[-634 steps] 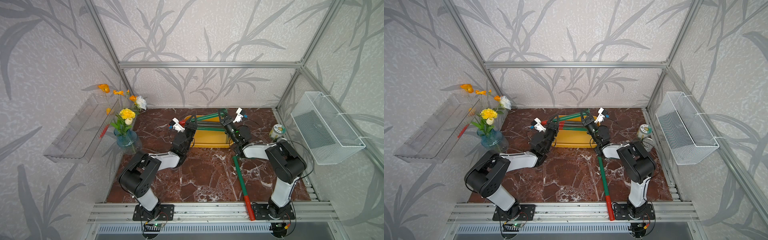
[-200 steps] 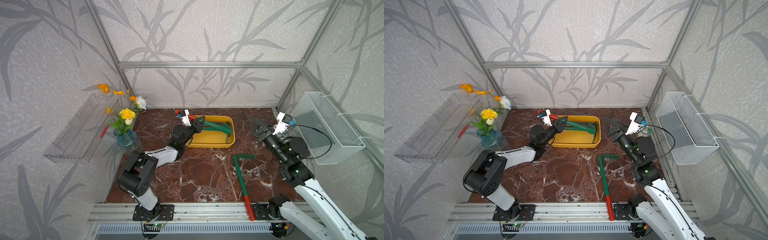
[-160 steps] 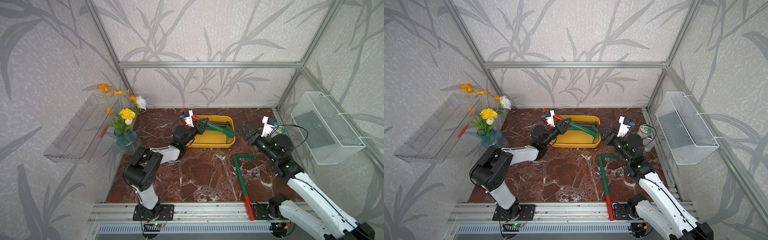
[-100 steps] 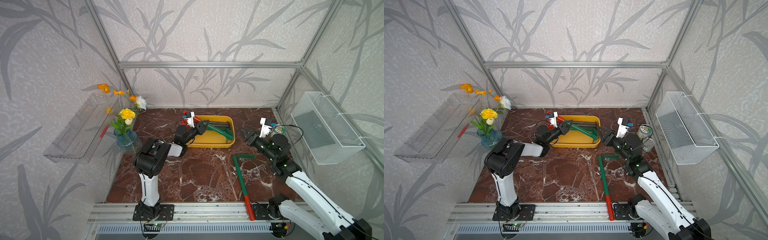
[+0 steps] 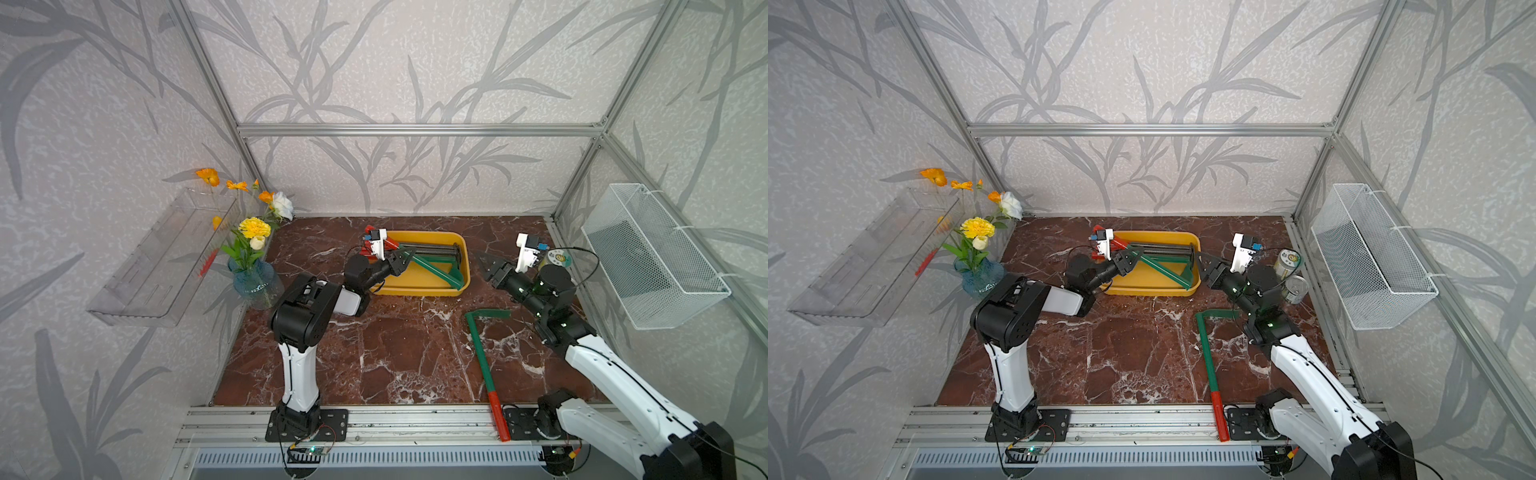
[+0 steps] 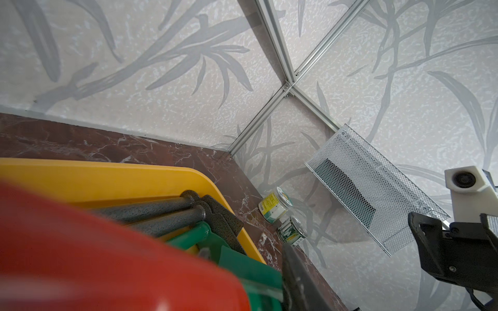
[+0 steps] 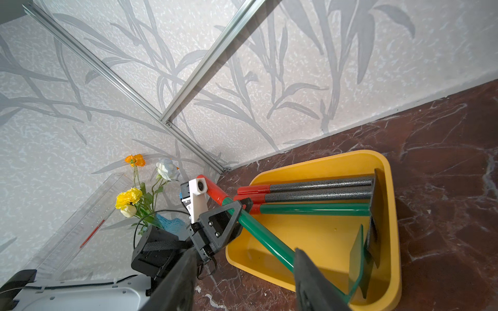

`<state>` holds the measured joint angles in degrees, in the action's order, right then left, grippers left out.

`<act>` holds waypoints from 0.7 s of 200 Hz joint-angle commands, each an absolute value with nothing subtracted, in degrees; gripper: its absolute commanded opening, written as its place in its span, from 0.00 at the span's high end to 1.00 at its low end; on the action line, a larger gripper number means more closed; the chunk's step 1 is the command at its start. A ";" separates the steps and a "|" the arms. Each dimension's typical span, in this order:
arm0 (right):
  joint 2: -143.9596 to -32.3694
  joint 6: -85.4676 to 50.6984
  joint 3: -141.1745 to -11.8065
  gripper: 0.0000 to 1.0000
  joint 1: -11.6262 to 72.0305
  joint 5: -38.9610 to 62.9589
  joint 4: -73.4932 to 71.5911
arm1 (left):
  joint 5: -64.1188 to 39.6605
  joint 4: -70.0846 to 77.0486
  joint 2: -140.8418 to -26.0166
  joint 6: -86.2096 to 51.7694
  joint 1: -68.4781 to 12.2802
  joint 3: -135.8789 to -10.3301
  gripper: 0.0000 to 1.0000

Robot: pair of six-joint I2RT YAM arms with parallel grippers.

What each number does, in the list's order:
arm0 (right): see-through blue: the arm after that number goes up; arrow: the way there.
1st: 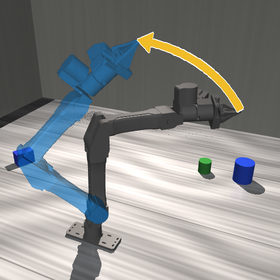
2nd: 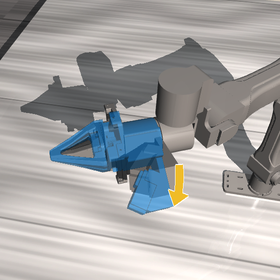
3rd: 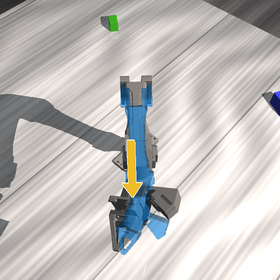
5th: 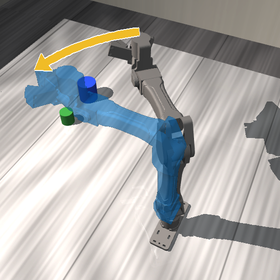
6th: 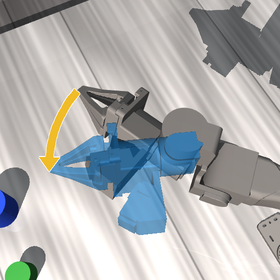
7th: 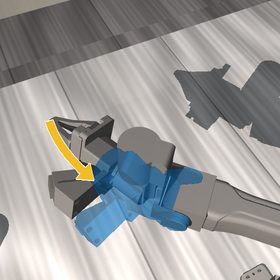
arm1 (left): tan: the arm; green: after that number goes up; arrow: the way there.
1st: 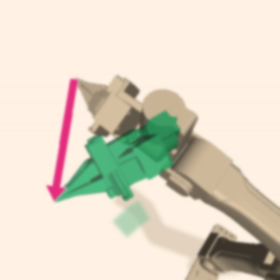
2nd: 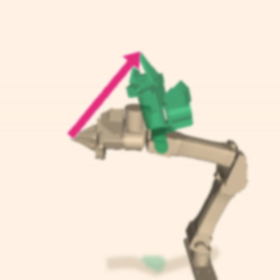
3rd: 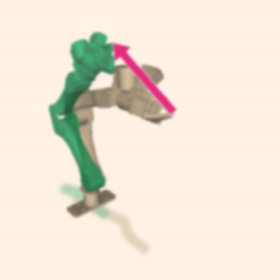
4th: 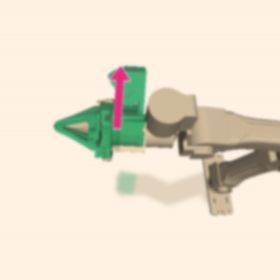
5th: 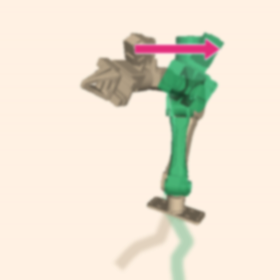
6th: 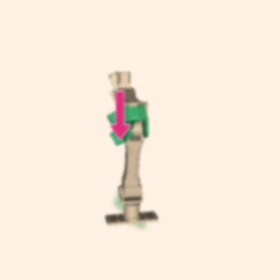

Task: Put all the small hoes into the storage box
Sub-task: Place the hoe in the storage box.

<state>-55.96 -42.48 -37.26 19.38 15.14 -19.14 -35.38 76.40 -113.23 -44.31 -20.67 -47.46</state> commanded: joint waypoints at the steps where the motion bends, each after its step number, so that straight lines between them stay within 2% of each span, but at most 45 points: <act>1: -57.98 -43.55 -36.71 0.44 19.16 17.59 -23.10 | -36.97 81.15 -114.33 -41.97 -20.70 -45.93 1.00; 57: -64.01 -44.32 -37.35 0.47 19.42 21.83 -25.68 | -36.60 81.17 -117.28 -41.29 -20.74 -46.05 1.00; 83: -67.24 -44.02 -39.09 0.48 20.07 24.87 -26.28 | -36.15 81.12 -118.76 -41.22 -20.74 -44.87 0.95; 140: -75.20 -31.75 -47.35 0.48 21.21 28.45 -11.57 | -36.22 81.13 -120.73 -41.56 -20.74 -43.15 0.84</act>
